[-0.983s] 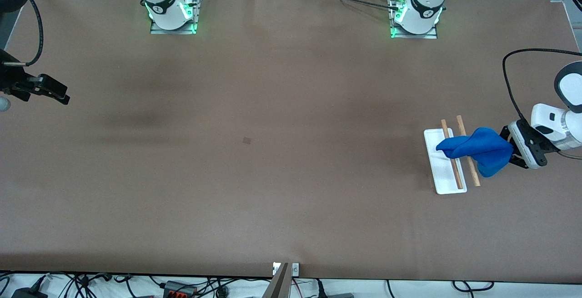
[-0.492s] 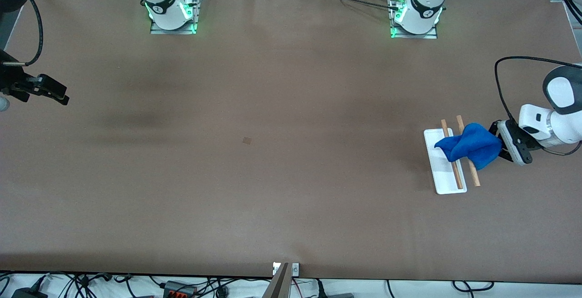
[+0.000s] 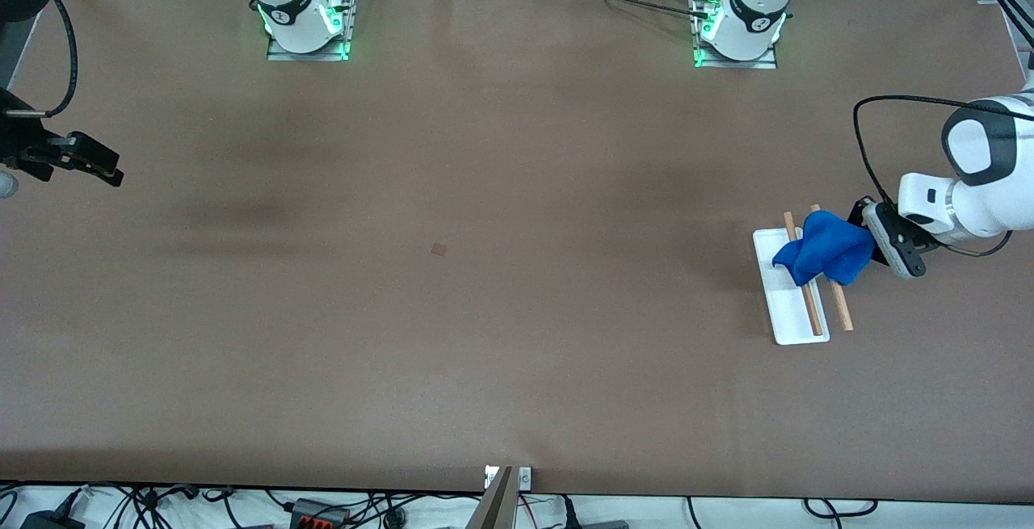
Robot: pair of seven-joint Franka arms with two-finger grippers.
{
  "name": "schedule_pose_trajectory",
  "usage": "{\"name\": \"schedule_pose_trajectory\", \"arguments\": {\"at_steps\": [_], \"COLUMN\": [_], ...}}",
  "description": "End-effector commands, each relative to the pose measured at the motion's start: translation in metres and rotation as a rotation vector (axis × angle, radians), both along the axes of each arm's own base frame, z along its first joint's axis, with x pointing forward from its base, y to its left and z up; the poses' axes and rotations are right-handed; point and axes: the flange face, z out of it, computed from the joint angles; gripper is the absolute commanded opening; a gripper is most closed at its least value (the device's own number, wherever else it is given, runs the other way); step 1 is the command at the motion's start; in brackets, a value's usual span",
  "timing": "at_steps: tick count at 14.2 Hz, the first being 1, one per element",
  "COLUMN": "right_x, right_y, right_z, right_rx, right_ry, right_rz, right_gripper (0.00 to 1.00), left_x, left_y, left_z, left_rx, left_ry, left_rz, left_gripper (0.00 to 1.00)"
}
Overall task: Pass towel and hang on rack
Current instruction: 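Lower the towel over the wooden rack bars with the left gripper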
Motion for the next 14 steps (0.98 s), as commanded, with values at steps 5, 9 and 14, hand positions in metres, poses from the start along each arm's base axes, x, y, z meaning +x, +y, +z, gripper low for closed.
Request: {"name": "schedule_pose_trajectory", "arguments": {"at_steps": [5,9,14], "right_x": [-0.002,-0.001,0.000], "right_y": [0.001,0.003,0.006], "right_z": [0.001,-0.001,-0.004], "right_rx": [0.010,0.010,0.010], "right_ry": [0.002,0.005,0.011], "right_rz": [0.006,0.007,0.014], "right_gripper": [1.00,1.00,1.00], "left_x": [-0.008,-0.008,-0.009], "left_y": [-0.002,-0.001,0.011], "left_z": [-0.002,-0.003,-0.005], "left_rx": [0.011,0.004,-0.008], "left_ry": [-0.004,-0.004,0.004], "left_rz": [0.019,0.023,0.029], "left_gripper": [0.09,0.16,1.00]}}
